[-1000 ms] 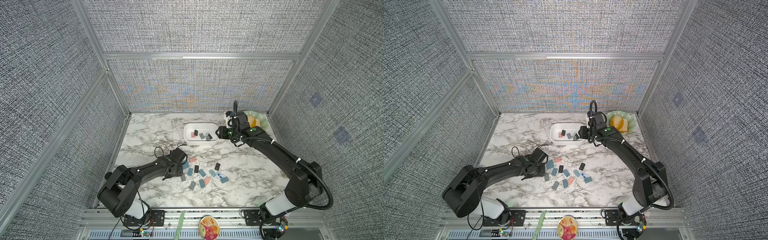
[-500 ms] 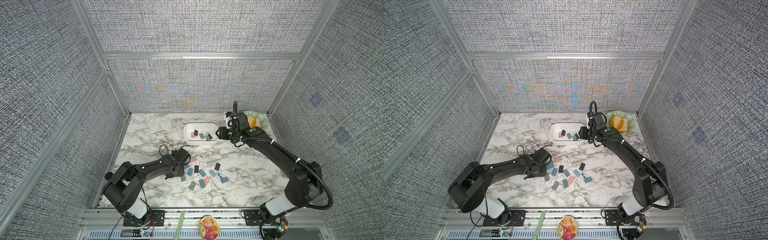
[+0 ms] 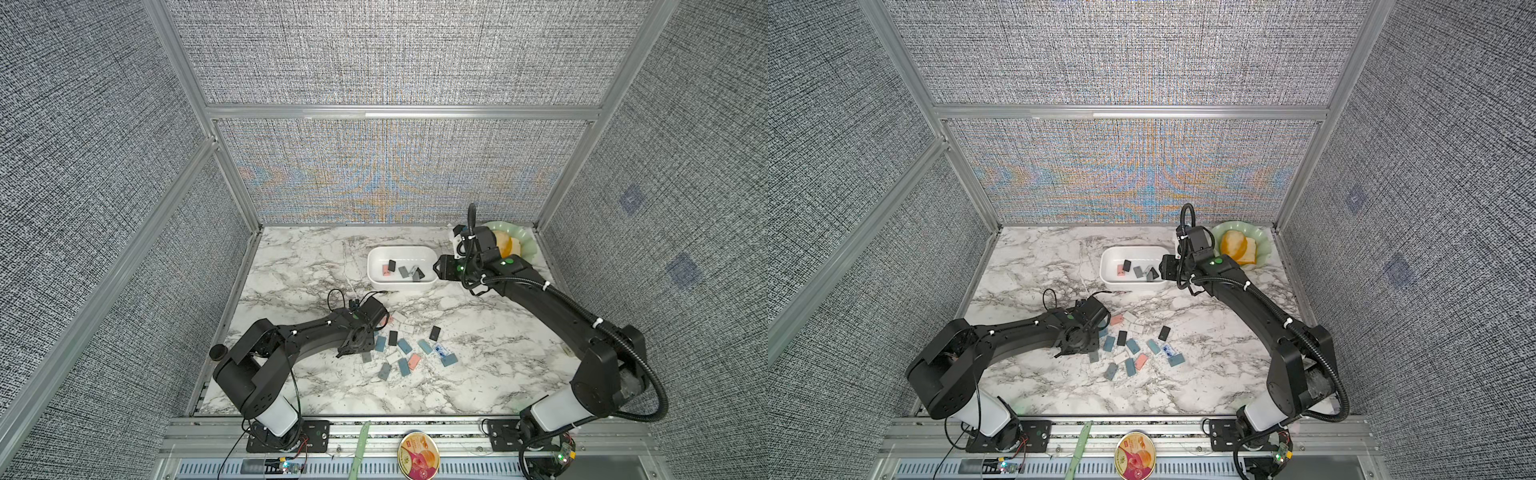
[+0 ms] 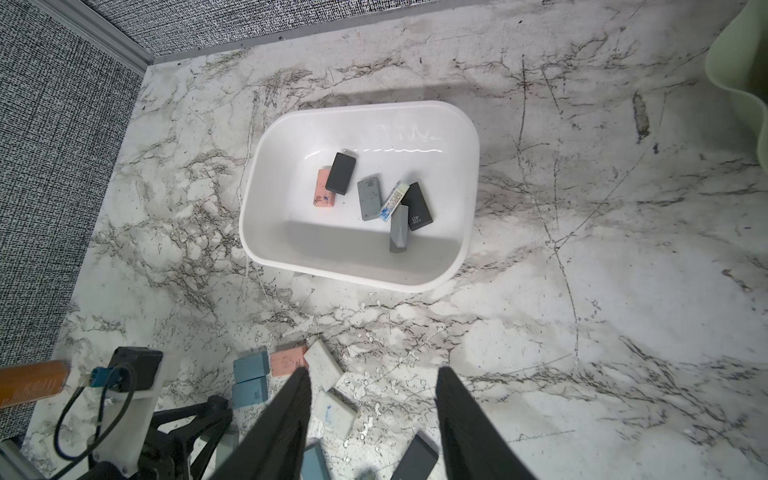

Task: Put the eraser in the storage box
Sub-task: Pick up the eraser from the center of the board, then place the eraser in the storage box.

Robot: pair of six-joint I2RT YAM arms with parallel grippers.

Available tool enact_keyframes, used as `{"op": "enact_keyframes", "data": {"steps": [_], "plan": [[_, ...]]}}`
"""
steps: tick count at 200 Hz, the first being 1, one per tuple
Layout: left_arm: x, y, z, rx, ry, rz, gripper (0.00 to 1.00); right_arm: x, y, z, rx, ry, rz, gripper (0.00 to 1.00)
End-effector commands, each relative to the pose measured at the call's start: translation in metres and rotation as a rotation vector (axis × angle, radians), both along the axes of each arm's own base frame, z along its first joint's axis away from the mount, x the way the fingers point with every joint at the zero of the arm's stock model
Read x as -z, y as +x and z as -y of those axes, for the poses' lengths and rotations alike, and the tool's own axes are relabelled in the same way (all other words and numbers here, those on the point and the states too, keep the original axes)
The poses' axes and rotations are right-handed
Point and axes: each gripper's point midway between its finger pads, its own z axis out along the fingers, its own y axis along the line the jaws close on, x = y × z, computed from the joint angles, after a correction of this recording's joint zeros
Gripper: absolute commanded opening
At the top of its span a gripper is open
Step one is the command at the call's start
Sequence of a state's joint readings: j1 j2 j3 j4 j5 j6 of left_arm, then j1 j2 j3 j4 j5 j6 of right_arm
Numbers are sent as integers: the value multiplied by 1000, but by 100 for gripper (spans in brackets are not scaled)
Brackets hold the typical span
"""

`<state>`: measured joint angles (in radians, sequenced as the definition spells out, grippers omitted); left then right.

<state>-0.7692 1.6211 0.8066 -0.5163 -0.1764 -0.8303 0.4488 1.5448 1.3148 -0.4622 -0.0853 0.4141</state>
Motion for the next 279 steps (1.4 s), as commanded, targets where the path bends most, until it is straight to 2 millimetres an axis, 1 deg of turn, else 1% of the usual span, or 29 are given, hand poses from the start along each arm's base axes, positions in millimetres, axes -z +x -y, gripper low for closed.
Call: {"op": "enact_keyframes", "data": {"steps": [1,24,47,71,120,160,186,206,224,257,279], "plan": [[20,-34,-1,-11,-34,-167,34,-2,1,2,15,1,9,52],[20,-34,-2,-26,-27,-164,30,-3,2,2,15,2,10,52],[19,-33,-4,-30,-17,-162,29,-4,3,1,14,2,12,52],[13,-27,-3,-28,-2,-144,29,-5,3,1,14,3,14,52],[-13,-11,0,-20,19,-90,29,-5,3,1,12,0,13,52],[-36,2,9,4,-9,-39,29,-5,3,4,14,-6,14,52],[-53,13,14,16,-12,-1,29,-6,2,7,18,-6,16,52],[-68,27,20,32,-28,35,29,-7,1,10,23,-9,18,52],[-82,43,28,51,-49,69,30,-7,0,15,30,-13,19,52],[-111,83,42,88,-42,132,30,-8,-3,26,52,-17,22,52],[-125,111,54,115,-45,162,30,-8,-5,33,64,-20,20,52]]}}
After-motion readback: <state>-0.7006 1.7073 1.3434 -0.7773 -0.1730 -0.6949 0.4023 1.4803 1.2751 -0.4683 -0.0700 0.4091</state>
